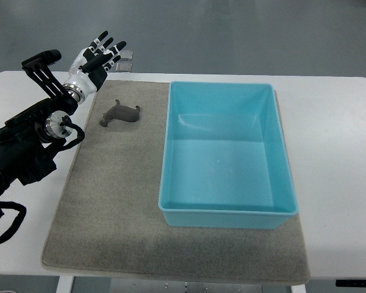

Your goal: Place brown hippo in blue box with left hand

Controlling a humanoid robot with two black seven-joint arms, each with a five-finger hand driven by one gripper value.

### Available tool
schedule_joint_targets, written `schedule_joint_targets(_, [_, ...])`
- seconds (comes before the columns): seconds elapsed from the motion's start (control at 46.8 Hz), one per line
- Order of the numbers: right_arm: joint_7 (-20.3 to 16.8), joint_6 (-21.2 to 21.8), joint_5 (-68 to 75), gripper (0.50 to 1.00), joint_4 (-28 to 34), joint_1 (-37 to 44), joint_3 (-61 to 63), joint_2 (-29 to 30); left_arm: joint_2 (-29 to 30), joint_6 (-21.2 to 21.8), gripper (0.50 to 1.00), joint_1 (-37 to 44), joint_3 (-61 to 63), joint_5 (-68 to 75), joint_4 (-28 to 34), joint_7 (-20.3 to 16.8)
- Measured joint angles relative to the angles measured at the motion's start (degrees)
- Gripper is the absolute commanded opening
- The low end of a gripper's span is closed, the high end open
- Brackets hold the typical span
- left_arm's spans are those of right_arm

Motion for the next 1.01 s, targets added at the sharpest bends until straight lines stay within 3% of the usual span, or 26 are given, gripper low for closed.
schedule_joint_targets(1.005, [0.0, 0.0, -0.04, 0.936, -0.02, -0.01, 0.0, 0.0, 0.94, -1.83, 0.999, -0.15, 0.67, 0.85, -1.43, -0.48])
